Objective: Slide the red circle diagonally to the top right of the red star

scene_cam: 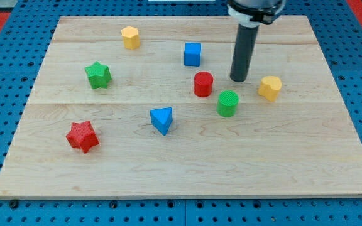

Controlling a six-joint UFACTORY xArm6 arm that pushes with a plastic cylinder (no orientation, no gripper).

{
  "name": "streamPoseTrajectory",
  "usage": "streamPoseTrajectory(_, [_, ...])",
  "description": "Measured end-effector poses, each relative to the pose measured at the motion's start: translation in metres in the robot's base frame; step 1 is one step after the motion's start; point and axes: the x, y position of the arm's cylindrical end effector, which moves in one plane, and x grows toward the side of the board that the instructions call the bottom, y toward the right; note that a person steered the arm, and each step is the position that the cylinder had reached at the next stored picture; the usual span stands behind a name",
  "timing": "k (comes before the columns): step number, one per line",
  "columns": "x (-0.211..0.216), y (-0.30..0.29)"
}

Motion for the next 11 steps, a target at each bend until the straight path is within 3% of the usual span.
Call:
streamPoseTrajectory(3, [0.027, -0.127])
streamPoseTrajectory(9, [0.020, -0.157])
streamPoseTrajectory(10, [0.002, -0.114])
streamPoseTrajectory(11, [-0.037, -0.146])
